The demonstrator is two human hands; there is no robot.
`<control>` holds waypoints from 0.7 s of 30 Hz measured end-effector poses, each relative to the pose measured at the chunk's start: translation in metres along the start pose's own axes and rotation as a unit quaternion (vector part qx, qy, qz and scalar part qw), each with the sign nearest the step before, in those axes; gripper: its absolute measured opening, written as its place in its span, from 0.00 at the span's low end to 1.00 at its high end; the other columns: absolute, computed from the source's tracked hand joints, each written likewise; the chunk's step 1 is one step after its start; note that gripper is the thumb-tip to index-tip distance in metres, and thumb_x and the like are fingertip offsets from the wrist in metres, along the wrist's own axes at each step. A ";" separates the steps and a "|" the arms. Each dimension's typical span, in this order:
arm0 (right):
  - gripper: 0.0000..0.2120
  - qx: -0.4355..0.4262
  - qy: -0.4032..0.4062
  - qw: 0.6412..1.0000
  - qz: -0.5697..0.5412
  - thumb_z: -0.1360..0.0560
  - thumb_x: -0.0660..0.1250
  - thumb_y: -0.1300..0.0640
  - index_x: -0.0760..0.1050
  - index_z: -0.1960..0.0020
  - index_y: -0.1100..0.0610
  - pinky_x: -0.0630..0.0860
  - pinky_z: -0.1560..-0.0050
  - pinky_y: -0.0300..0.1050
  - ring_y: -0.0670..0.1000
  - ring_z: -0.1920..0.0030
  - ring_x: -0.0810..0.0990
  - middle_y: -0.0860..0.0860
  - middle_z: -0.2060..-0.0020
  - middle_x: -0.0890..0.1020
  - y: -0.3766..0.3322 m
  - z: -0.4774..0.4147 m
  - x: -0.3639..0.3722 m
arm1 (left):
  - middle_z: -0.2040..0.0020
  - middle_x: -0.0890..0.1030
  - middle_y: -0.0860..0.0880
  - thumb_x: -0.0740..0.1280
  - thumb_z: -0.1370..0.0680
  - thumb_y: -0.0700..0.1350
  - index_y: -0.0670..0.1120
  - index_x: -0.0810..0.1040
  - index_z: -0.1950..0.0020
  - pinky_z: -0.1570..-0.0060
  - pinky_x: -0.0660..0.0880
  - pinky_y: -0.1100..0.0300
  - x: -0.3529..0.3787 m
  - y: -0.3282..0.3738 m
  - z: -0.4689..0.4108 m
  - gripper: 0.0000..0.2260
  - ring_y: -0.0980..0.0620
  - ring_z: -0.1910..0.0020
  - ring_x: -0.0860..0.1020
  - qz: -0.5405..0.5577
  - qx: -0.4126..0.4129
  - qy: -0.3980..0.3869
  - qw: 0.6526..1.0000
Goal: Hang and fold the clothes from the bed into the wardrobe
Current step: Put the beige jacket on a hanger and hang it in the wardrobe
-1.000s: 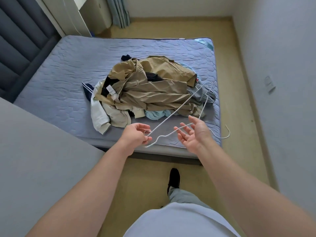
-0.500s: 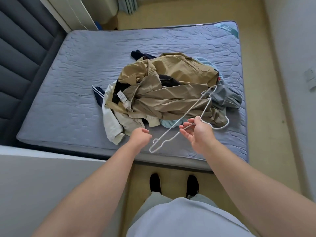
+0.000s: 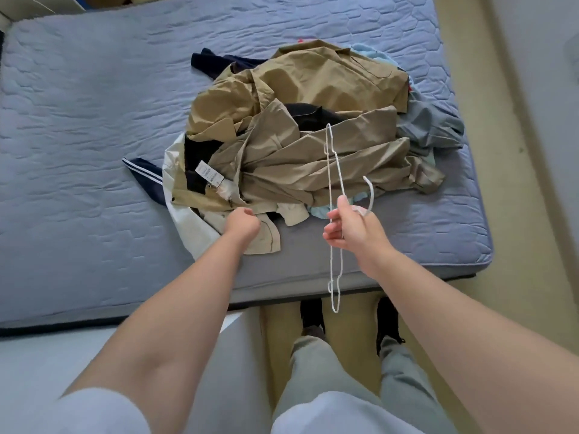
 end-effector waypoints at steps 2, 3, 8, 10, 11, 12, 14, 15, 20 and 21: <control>0.22 -0.004 0.015 0.999 0.030 0.17 0.55 0.40 0.77 0.49 0.58 0.83 0.47 0.54 0.58 0.53 0.85 0.55 0.65 0.83 0.001 -0.016 0.017 | 0.32 0.75 0.44 0.64 0.21 0.41 0.49 0.74 0.30 0.37 0.76 0.51 0.002 0.000 -0.032 0.19 0.43 0.38 0.77 -0.013 0.003 -0.015 1.000; 0.23 0.001 0.023 0.999 0.042 0.17 0.54 0.39 0.76 0.48 0.57 0.83 0.46 0.54 0.58 0.53 0.85 0.55 0.65 0.84 0.003 -0.023 0.023 | 0.30 0.74 0.44 0.64 0.22 0.41 0.49 0.74 0.29 0.36 0.75 0.51 0.004 0.000 -0.047 0.20 0.43 0.37 0.77 -0.021 0.001 -0.020 1.000; 0.22 0.028 0.039 0.996 0.077 0.18 0.54 0.38 0.77 0.51 0.54 0.82 0.43 0.57 0.55 0.55 0.85 0.54 0.63 0.84 0.011 -0.057 0.044 | 0.25 0.69 0.42 0.62 0.21 0.43 0.50 0.69 0.24 0.29 0.69 0.53 0.019 -0.002 -0.109 0.24 0.42 0.28 0.70 -0.107 0.004 -0.048 0.993; 0.22 0.032 0.036 0.995 0.090 0.18 0.54 0.38 0.77 0.51 0.53 0.81 0.42 0.59 0.57 0.52 0.85 0.54 0.63 0.85 0.016 -0.069 0.050 | 0.26 0.68 0.40 0.60 0.22 0.43 0.51 0.71 0.25 0.30 0.69 0.52 0.023 -0.002 -0.129 0.23 0.40 0.30 0.70 -0.148 -0.002 -0.049 0.988; 0.22 0.035 0.037 0.994 0.091 0.18 0.54 0.38 0.78 0.51 0.53 0.80 0.42 0.59 0.57 0.52 0.85 0.53 0.63 0.85 0.019 -0.073 0.052 | 0.27 0.68 0.39 0.60 0.22 0.43 0.50 0.72 0.27 0.31 0.70 0.52 0.024 -0.003 -0.137 0.22 0.39 0.30 0.70 -0.162 -0.007 -0.046 0.986; 0.22 0.041 0.038 0.994 0.092 0.18 0.54 0.38 0.78 0.51 0.53 0.81 0.42 0.58 0.57 0.52 0.85 0.53 0.63 0.85 0.023 -0.077 0.053 | 0.27 0.68 0.39 0.61 0.22 0.43 0.49 0.72 0.28 0.31 0.70 0.52 0.026 -0.006 -0.146 0.22 0.39 0.29 0.69 -0.173 -0.016 -0.047 0.984; 0.22 0.055 0.039 0.994 0.083 0.18 0.54 0.38 0.78 0.50 0.53 0.82 0.44 0.55 0.56 0.52 0.86 0.53 0.62 0.85 0.030 -0.082 0.056 | 0.24 0.66 0.39 0.63 0.21 0.45 0.45 0.70 0.25 0.28 0.67 0.53 0.029 -0.012 -0.161 0.23 0.40 0.26 0.66 -0.166 -0.042 -0.060 0.984; 0.22 0.060 0.040 0.995 0.075 0.17 0.54 0.38 0.78 0.50 0.54 0.83 0.45 0.54 0.56 0.51 0.86 0.53 0.63 0.85 0.033 -0.082 0.057 | 0.25 0.67 0.40 0.65 0.20 0.45 0.42 0.69 0.25 0.28 0.67 0.52 0.032 -0.017 -0.166 0.23 0.41 0.26 0.67 -0.133 -0.061 -0.067 0.987; 0.22 0.066 0.056 0.995 0.055 0.16 0.54 0.40 0.77 0.50 0.55 0.83 0.45 0.56 0.57 0.53 0.86 0.53 0.63 0.84 0.035 -0.078 0.050 | 0.50 0.79 0.51 0.67 0.21 0.34 0.44 0.76 0.34 0.49 0.74 0.60 0.037 -0.027 -0.155 0.16 0.54 0.55 0.77 0.290 -0.130 -0.038 0.947; 0.22 0.068 0.061 0.995 0.045 0.16 0.54 0.40 0.77 0.50 0.55 0.83 0.45 0.56 0.56 0.54 0.86 0.54 0.63 0.84 0.033 -0.075 0.047 | 0.49 0.81 0.50 0.66 0.22 0.33 0.44 0.78 0.35 0.46 0.74 0.59 0.034 -0.021 -0.146 0.16 0.54 0.54 0.78 0.363 -0.118 -0.032 0.924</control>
Point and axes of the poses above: each hand's wrist, its own z-axis away from the middle knuckle, its own x-axis out of the palm, y = z × x, the point moved 8 cm from there along -z, towards the middle knuckle
